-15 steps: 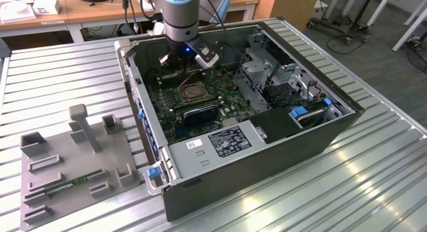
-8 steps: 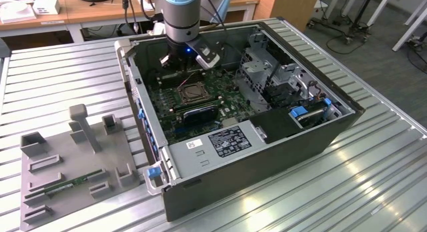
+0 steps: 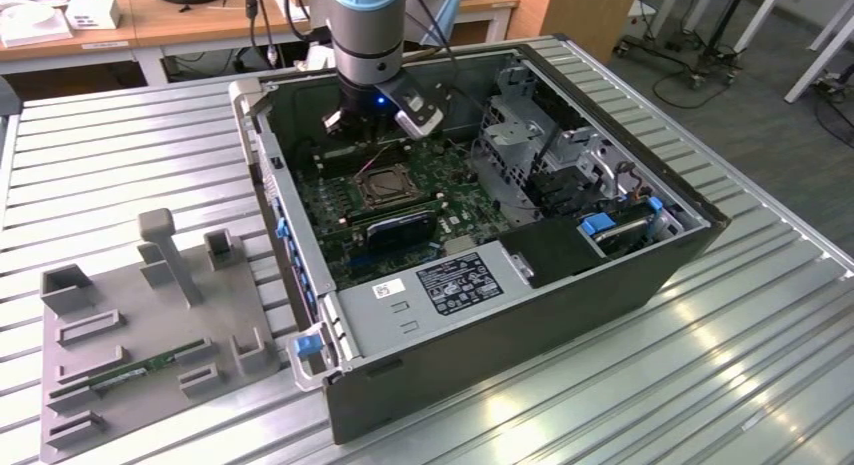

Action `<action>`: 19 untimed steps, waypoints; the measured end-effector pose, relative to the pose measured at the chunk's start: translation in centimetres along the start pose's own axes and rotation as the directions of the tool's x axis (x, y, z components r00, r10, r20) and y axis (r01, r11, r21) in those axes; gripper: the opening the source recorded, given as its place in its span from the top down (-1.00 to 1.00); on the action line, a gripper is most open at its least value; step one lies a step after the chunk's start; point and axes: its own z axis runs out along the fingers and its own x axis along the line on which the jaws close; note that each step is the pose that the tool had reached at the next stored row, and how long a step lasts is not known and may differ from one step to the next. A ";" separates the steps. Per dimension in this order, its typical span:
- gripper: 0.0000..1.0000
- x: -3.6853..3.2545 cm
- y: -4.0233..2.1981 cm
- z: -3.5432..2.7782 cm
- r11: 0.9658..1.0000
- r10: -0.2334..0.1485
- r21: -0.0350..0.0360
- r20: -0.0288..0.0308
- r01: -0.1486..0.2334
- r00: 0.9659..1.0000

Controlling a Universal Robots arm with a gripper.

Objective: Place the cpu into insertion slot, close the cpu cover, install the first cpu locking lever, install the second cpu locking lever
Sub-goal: 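Install the first cpu locking lever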

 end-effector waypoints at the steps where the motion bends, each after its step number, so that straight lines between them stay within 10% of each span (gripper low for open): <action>1: 0.79 0.00 -0.01 0.00 1.000 0.000 0.000 0.000 0.000 1.000; 19: 0.79 -0.25 -0.42 0.59 1.000 0.000 0.000 0.000 0.000 1.000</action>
